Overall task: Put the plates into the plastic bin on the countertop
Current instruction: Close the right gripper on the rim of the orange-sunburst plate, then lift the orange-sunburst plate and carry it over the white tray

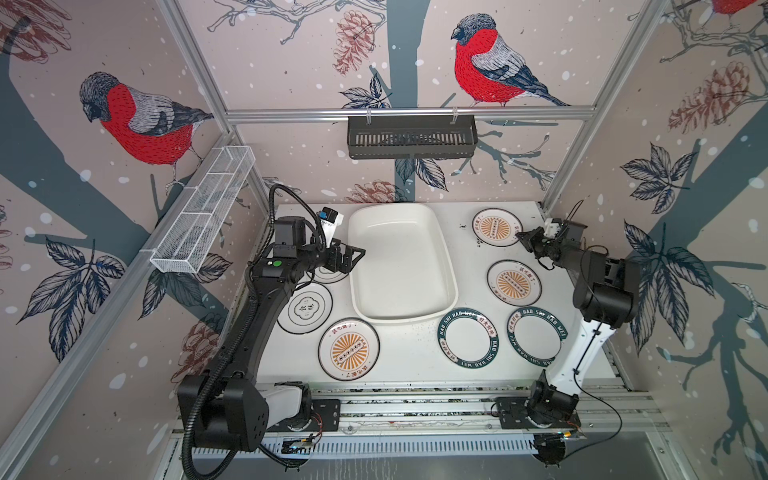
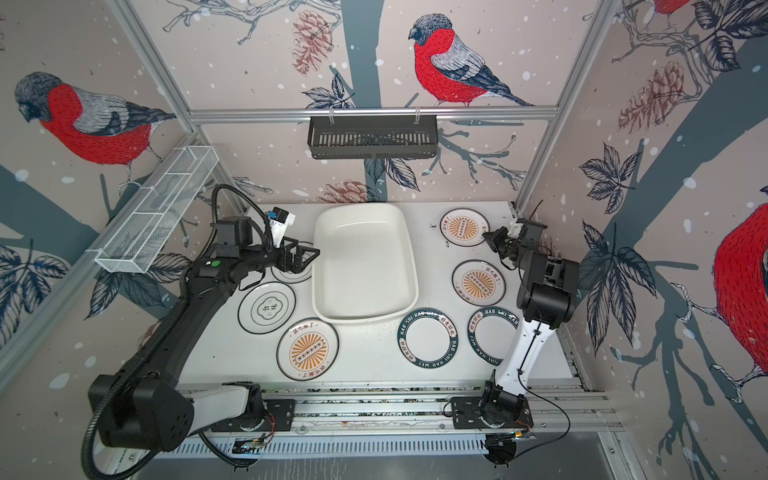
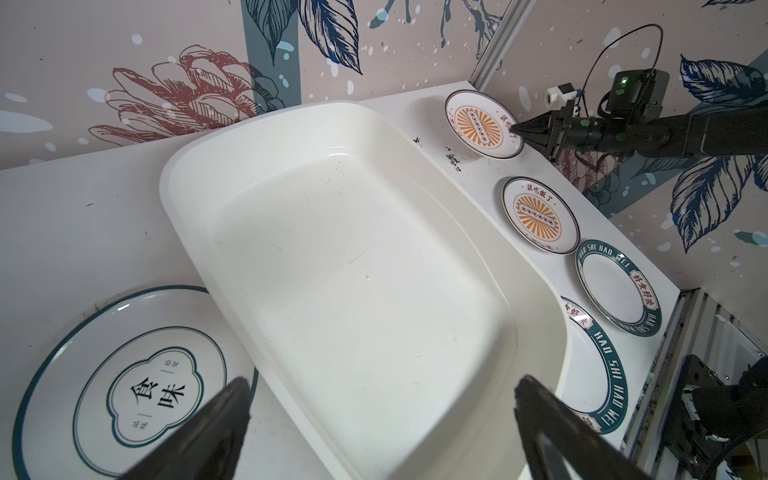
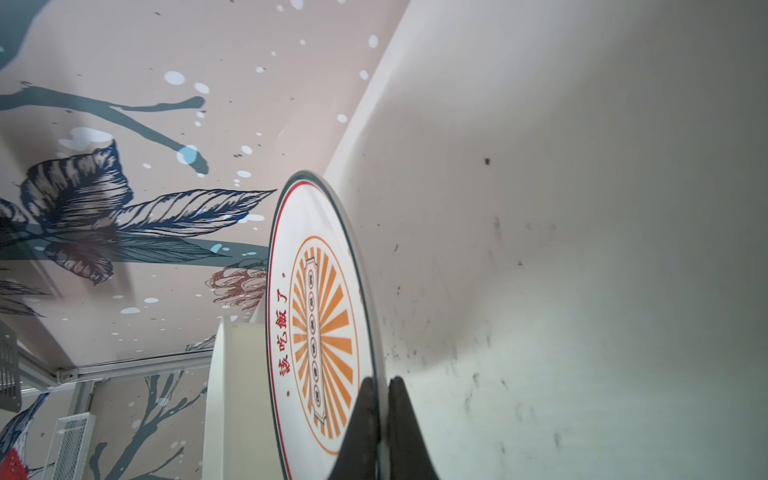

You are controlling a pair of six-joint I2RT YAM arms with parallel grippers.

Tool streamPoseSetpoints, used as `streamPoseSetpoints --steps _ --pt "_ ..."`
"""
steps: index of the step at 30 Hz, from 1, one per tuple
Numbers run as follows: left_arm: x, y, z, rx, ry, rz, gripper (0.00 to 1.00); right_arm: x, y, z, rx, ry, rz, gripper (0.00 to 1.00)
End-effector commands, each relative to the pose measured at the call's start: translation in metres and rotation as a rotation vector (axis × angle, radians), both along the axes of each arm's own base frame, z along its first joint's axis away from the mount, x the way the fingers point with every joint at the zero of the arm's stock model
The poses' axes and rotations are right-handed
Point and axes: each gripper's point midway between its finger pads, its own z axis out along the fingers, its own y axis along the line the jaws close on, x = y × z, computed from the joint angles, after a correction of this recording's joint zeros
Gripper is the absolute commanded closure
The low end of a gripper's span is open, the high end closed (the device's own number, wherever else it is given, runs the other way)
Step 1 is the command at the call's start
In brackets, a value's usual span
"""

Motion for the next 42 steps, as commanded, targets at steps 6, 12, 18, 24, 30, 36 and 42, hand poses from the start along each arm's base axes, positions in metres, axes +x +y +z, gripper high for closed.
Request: streamPoseSetpoints --steps 6,12,18,24,30,36,42 --pt "0.016 0.020 0.016 0.080 -0.079 0.124 0.02 0.003 0.037 0.076 -0.022 -0.141 0.082 0.98" --pt "0.014 0.018 0.021 0.077 -0.108 0.102 0.02 -0.002 0.098 0.114 -0.078 -0.190 0.191 0.98" --pt "0.008 0.011 0.028 0.055 -0.118 0.062 0.02 -0.010 0.171 0.143 -0.126 -0.215 0.315 0.98" --pt "0.003 0.010 0.045 0.064 -0.176 0.044 0.02 -0.022 0.248 0.144 -0.138 -0.213 0.418 0.98" --pt "-0.004 0.006 0.056 0.038 -0.199 0.025 0.02 -0.030 0.312 0.117 -0.149 -0.174 0.488 0.98" --pt "-0.010 0.005 0.061 0.025 -0.209 0.021 0.02 -0.028 0.351 0.086 -0.158 -0.129 0.500 0.98" --pt "-0.014 0.003 0.064 0.009 -0.211 0.011 0.02 -0.020 0.374 0.052 -0.171 -0.075 0.483 0.98"
